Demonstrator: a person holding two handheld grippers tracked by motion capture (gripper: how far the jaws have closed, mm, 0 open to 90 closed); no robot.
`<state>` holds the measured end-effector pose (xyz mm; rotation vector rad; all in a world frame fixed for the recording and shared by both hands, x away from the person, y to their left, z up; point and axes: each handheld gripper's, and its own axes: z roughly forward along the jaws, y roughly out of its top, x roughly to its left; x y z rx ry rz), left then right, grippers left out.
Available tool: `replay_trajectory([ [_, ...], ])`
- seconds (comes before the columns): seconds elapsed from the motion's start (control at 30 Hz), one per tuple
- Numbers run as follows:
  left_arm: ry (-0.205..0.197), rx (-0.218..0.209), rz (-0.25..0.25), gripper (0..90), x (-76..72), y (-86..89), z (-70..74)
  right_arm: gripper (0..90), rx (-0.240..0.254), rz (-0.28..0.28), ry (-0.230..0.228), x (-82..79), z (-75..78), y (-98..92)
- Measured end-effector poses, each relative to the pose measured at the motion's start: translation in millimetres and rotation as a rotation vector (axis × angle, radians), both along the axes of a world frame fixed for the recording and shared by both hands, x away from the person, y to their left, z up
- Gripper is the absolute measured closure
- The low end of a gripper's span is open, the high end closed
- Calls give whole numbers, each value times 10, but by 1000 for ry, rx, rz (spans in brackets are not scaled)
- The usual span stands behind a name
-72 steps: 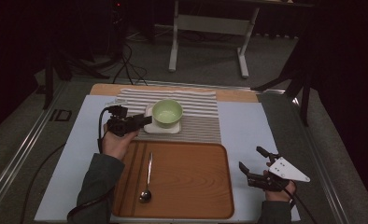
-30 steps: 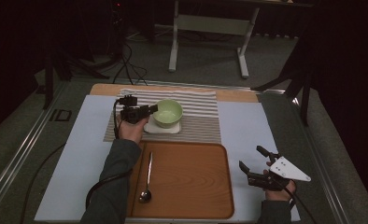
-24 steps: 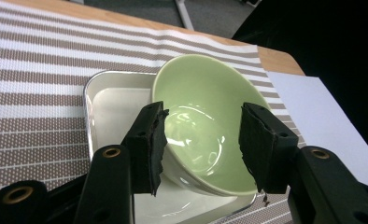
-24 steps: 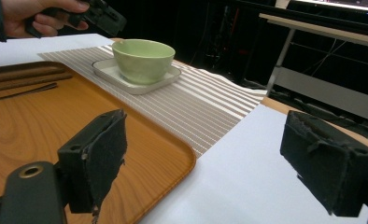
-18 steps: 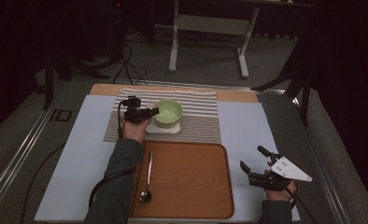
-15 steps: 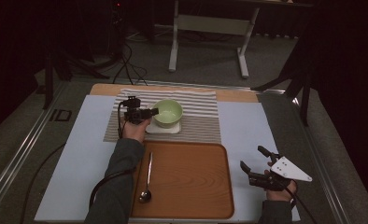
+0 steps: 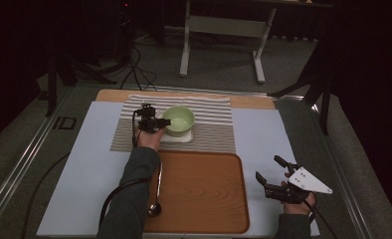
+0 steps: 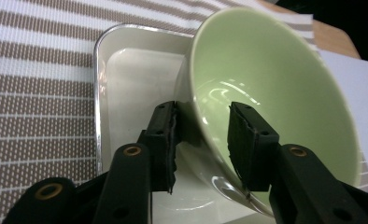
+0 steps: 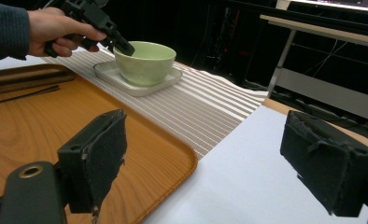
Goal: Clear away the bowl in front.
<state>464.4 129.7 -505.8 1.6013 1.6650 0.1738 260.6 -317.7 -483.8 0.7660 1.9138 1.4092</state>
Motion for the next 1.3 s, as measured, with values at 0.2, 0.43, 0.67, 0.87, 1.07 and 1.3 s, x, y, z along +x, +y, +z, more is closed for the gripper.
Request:
replay_trajectory([
  [0.2,35,14,27,677,37,-27,-46,140,4,-5,-1,-3,3,-19],
  [0.43,50,21,56,757,33,-17,-56,140,4,-7,-2,-7,5,-26],
  [0.67,64,15,84,833,29,-9,-84,140,5,-10,-3,-10,7,-32],
  [0.87,71,-17,92,833,16,8,-82,141,2,-10,-3,-7,5,-32],
  [1.07,63,-7,81,833,5,12,-56,140,3,-12,-5,-9,5,-36],
  [1.3,45,-15,64,834,-22,53,32,140,3,-13,-8,-11,7,-37],
])
